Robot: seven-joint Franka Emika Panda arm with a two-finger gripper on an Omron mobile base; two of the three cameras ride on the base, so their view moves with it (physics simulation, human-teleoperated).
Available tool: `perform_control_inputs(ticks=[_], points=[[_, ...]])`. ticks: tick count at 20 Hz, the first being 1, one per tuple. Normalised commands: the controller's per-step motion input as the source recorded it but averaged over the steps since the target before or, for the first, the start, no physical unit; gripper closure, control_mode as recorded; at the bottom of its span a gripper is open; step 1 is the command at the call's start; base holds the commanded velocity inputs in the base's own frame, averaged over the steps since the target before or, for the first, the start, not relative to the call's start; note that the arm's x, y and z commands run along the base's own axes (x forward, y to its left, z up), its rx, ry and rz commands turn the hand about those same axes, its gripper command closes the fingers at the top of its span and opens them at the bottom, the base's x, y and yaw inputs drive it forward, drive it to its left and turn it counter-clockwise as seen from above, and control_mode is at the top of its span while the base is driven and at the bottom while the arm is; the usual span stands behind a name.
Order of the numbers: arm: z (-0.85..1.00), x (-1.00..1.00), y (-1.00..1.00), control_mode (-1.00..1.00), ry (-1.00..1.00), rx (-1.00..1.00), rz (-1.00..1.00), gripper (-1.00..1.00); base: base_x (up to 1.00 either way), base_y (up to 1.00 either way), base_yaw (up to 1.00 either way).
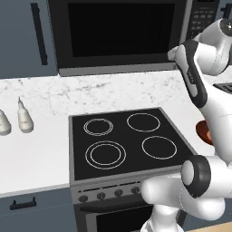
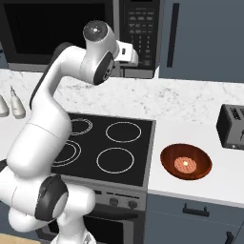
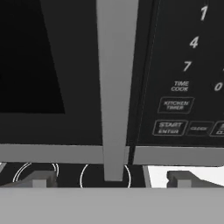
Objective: Open the microwave, place the bowl with waffle inside the microwave, then close the microwave door and turn it on.
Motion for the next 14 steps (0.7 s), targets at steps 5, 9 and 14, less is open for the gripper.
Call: perform_control_inputs(ticks=[5,9,14], points=[[0.0,0.55,0.0,-1.0,-0.06,0.02,0.0,-1.0,0.0,0.0,0.0],[-0.01,0.51,0.0,-1.0,-0.17,0.02,0.0,-1.0,0.0,0.0,0.0],[-0.17,0.54,0.0,-1.0,-0.25,0.02,0.0,-1.0,0.0,0.0,0.0]])
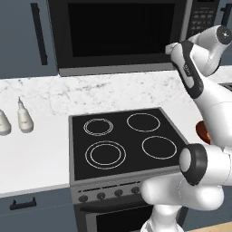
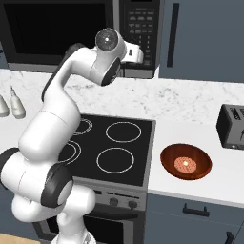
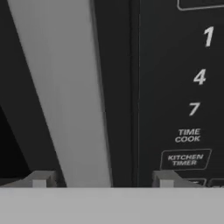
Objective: Open the microwave, place the bowl with waffle inside the microwave, then close the microwave door and turn it on.
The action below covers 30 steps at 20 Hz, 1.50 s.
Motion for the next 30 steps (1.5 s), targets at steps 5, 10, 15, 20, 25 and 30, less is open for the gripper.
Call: perform_control_inputs(ticks=[5,10,15,20,25,30], points=[[-0.42,0.81,0.06,-1.0,-0.16,0.01,0.0,1.0,0.0,0.0,0.0],[-0.45,0.87,0.51,-1.0,-0.04,0.0,0.0,1.0,0.0,0.0,0.0],[-0.28,0.54,0.92,-1.0,0.0,0.0,0.0,1.0,0.0,0.0,0.0],[-0.14,0.36,1.0,-1.0,0.06,0.0,0.02,1.0,0.0,0.0,0.0],[-0.05,0.01,1.0,-1.0,0.11,0.0,0.13,1.0,0.0,0.0,0.0],[0.0,-0.09,1.0,-1.0,0.17,0.0,0.2,1.0,0.0,0.0,0.0]])
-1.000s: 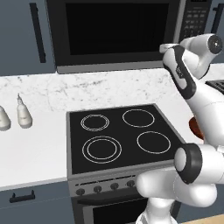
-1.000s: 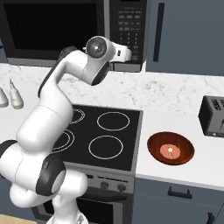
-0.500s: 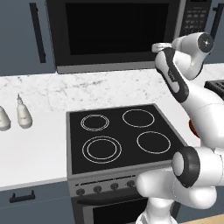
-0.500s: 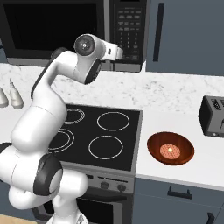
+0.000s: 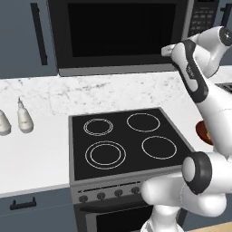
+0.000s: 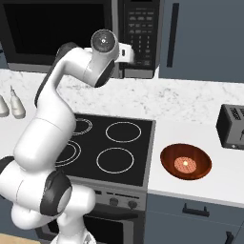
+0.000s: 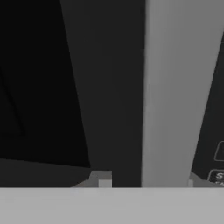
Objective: Open the microwave, place the bowl with waffle inside the microwave, then close the microwave door and turn it on.
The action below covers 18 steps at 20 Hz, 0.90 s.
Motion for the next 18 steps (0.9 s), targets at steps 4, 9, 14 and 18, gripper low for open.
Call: perform_control_inputs(ticks=[4,9,14,18], points=[[0.0,-0.37,1.0,-1.0,0.15,0.0,0.21,1.0,0.0,0.0,0.0],[0.0,-0.78,1.0,-1.0,0.05,0.0,0.12,1.0,0.0,0.0,0.0],[-0.1,-1.0,1.0,-1.0,0.0,0.0,0.0,1.0,0.0,0.0,0.0],[-0.12,-0.95,1.0,-1.0,0.0,-0.04,0.0,1.0,0.0,0.0,0.0]])
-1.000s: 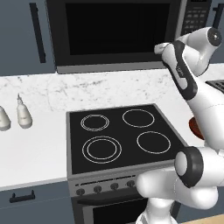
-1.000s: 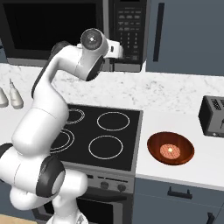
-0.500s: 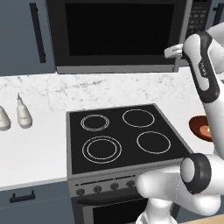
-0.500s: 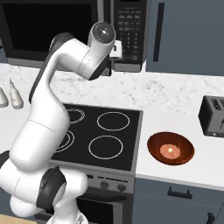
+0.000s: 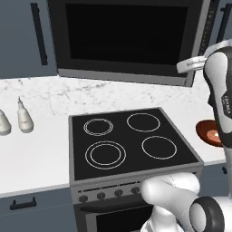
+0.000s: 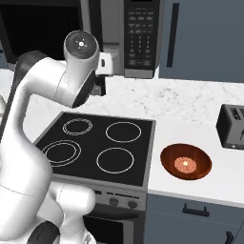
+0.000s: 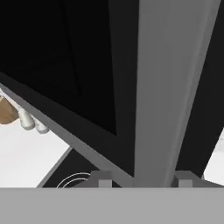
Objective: Open the microwave, place the bowl with waffle inside the microwave, then close the microwave door and turn it on.
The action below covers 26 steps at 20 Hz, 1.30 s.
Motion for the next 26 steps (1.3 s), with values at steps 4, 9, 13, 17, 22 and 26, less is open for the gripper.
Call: perform_control_inputs(ticks=[4,9,13,17,22,26], points=[[-0.17,-0.8,1.0,-1.0,0.0,-0.06,0.0,1.0,0.0,0.0,0.0],[-0.29,-0.63,1.0,-1.0,0.0,-0.04,0.0,1.0,0.0,0.0,0.0],[-0.31,-0.62,1.0,-1.0,0.0,-0.01,0.0,1.0,0.0,0.0,0.0],[-0.28,-0.55,1.0,-1.0,0.0,0.0,0.0,1.0,0.0,0.0,0.0],[-0.18,-0.88,0.46,-1.0,-0.03,0.01,0.01,-1.0,0.0,0.0,0.0],[-0.06,-1.0,-0.23,-1.0,-0.09,0.18,0.01,-1.0,0.0,0.0,0.0]])
